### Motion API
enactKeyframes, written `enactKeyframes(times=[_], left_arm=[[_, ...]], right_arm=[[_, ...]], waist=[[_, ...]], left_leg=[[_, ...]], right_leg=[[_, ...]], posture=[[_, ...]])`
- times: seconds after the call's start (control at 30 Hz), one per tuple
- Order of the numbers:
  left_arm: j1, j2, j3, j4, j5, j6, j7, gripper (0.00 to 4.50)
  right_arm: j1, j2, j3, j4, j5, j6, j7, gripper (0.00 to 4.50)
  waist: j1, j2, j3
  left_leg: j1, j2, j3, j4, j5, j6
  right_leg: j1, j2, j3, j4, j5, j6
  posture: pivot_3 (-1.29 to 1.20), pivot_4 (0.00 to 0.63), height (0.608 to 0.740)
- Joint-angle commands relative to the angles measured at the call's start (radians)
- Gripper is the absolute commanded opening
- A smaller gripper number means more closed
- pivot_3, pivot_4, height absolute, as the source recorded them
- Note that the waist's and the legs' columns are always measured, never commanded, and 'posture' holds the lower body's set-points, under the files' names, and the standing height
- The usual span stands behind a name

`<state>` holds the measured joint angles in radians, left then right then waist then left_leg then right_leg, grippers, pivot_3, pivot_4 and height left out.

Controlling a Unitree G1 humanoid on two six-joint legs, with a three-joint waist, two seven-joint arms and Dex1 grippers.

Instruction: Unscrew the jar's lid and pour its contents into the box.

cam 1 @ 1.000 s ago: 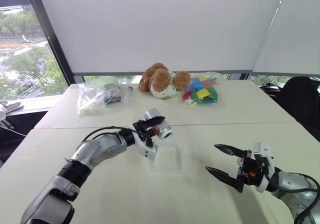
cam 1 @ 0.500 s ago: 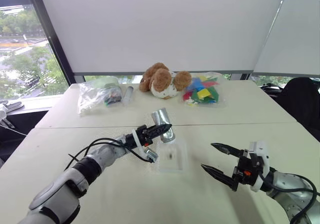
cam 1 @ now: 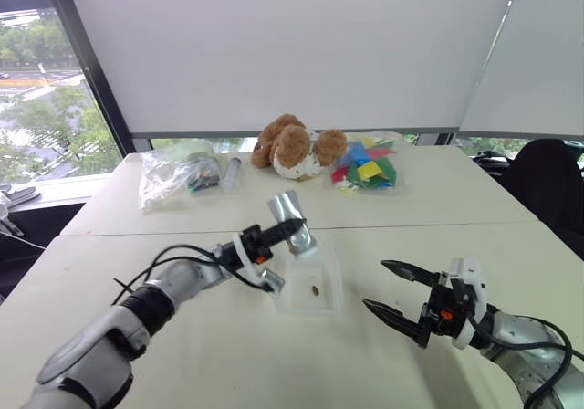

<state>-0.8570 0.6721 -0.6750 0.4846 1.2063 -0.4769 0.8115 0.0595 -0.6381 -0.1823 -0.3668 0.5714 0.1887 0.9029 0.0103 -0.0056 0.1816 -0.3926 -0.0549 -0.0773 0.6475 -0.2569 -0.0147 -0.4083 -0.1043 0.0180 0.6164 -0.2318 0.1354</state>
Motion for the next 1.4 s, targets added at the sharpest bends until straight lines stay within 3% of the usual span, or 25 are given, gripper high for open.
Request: enactKeyframes(times=[0.03,0.1,0.13,0.37,0.4,0.47,0.6,0.77,1.03,1.37,1.4], left_arm=[[0.057,0.040,0.112,-0.033,-0.662,-0.223,-0.486,2.10],[0.155,0.062,0.160,-0.114,-1.090,-0.194,-0.825,2.10],[0.188,0.070,0.192,-0.152,-1.198,-0.170,-0.915,2.10],[0.444,0.098,0.508,-0.449,-1.807,0.413,-1.275,2.10],[0.509,0.096,0.591,-0.459,-1.925,0.486,-1.322,2.10],[0.611,0.087,0.722,-0.427,-2.008,0.534,-1.369,2.10],[0.682,0.020,0.922,-0.366,-2.036,0.546,-1.316,2.10],[0.742,-0.052,1.043,-0.307,-1.930,0.502,-1.221,2.10],[0.735,-0.146,1.082,-0.217,-1.764,0.417,-1.147,2.10],[0.734,-0.204,1.094,-0.173,-1.696,0.384,-1.157,2.10],[0.734,-0.201,1.095,-0.172,-1.697,0.385,-1.168,2.60]], right_arm=[[-0.011,0.005,-0.023,-0.016,0.019,-0.025,0.018,4.46],[-0.022,0.011,-0.026,-0.006,0.022,-0.037,0.027,4.46],[-0.026,0.014,-0.027,-0.002,0.021,-0.045,0.030,4.46],[-0.072,0.065,-0.020,0.032,0.051,-0.137,0.109,4.46],[-0.084,0.080,-0.009,0.036,0.057,-0.156,0.124,4.46],[-0.102,0.104,0.009,0.037,0.060,-0.173,0.137,4.46],[-0.122,0.126,0.019,0.031,0.063,-0.182,0.136,4.46],[-0.128,0.125,0.027,0.021,0.067,-0.177,0.146,4.46],[-0.143,0.109,0.035,0.046,0.058,-0.179,0.179,4.46],[-0.130,0.104,0.028,0.050,0.043,-0.180,0.184,4.46],[-0.126,0.102,0.025,0.049,0.044,-0.180,0.184,4.49]], waist=[[0.001,0.001,0.000],[-0.002,0.003,-0.002],[-0.005,0.004,-0.002],[-0.006,0.002,-0.001],[-0.010,0.003,-0.002],[-0.026,0.004,-0.002],[-0.022,0.003,-0.002],[-0.008,0.001,-0.003],[0.002,-0.001,-0.004],[0.002,0.000,-0.005],[0.002,0.000,-0.005]], left_leg=[[0.000,0.000,0.000,0.000,0.000,0.000],[0.000,0.000,0.002,0.000,0.000,-0.001],[0.001,-0.001,0.003,0.000,0.000,-0.001],[0.001,-0.001,0.001,0.001,0.000,0.000],[0.001,-0.001,0.001,0.001,0.000,0.000],[0.003,0.000,0.001,0.000,0.000,0.000],[0.003,0.001,-0.001,0.000,0.000,0.000],[0.003,0.000,-0.002,0.001,0.001,-0.001],[0.003,0.000,-0.001,0.001,0.001,-0.001],[0.003,0.000,-0.001,0.001,0.001,-0.001],[0.003,0.000,-0.001,0.001,0.001,-0.001]], right_leg=[[0.000,0.000,0.000,0.000,0.000,0.000],[0.000,-0.003,0.000,0.000,0.000,-0.001],[0.000,-0.004,0.000,0.000,0.000,-0.001],[0.002,-0.002,0.000,0.000,0.001,-0.001],[0.002,-0.002,0.001,0.000,0.001,-0.001],[0.002,-0.002,0.001,0.001,0.001,-0.001],[0.001,0.001,0.001,0.003,0.000,-0.002],[0.004,0.001,0.001,0.001,0.001,-0.002],[0.004,0.001,0.001,0.000,0.001,-0.003],[0.004,0.000,0.001,0.000,0.001,-0.003],[0.004,0.000,0.001,0.000,0.001,-0.003]], posture=[[0.00,0.150,0.740],[0.00,0.150,0.740],[0.00,0.150,0.740],[0.00,0.150,0.740],[0.00,0.150,0.740],[0.00,0.150,0.740],[0.00,0.150,0.740],[0.00,0.150,0.740],[0.00,0.150,0.740],[0.00,0.150,0.740],[0.00,0.150,0.740]])
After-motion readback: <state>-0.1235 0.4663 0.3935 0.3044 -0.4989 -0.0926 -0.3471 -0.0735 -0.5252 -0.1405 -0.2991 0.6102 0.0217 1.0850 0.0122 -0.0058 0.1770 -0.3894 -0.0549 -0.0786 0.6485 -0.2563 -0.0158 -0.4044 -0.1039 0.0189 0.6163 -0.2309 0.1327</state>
